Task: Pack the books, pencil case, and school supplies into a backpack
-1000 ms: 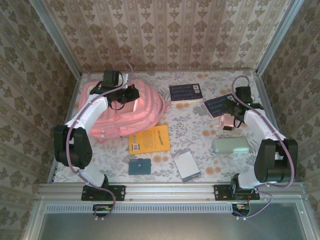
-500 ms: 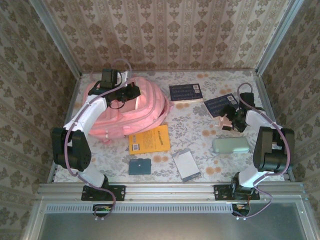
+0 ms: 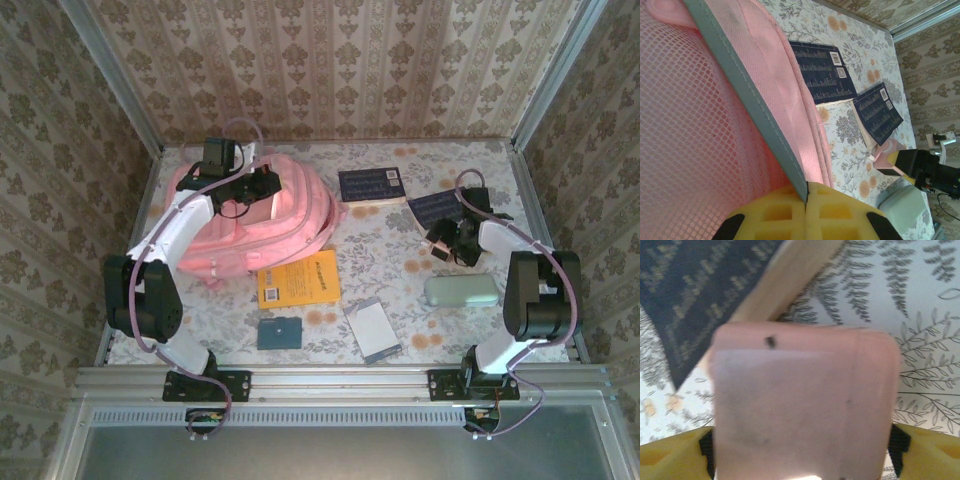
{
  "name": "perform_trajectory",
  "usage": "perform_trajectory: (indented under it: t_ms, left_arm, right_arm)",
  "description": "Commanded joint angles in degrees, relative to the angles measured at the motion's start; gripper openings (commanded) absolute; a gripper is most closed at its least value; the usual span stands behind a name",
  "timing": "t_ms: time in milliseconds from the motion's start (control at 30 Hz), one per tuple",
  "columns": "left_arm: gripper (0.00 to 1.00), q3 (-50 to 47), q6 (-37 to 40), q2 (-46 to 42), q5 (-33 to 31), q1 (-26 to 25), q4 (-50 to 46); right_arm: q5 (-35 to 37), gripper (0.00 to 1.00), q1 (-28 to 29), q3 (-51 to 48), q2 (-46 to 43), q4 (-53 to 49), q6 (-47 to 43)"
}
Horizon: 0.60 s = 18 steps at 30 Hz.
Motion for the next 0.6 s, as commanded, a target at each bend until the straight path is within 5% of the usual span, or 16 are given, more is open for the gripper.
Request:
perform_trajectory:
  t_ms: [0,267,567]
  left_arm:
    - [0.0,0.05,-0.65,-2.45,3.44,-0.24,4.3]
    - [0.0,0.02,-0.74,-2.35,3.35,0.27,4.46]
    - [0.0,3.78,2.55,-2.63,5.35,0.29,0.38]
  right_arm:
    - [3.42,0.81,0.05,1.52,1.54,-2.77,0.2]
    - [4.31,0.62,0.14,1.88,2.46,-3.26,0.65]
    - [7.47,0.56,3.18,2.7,-5.31,-5.09,-0.08]
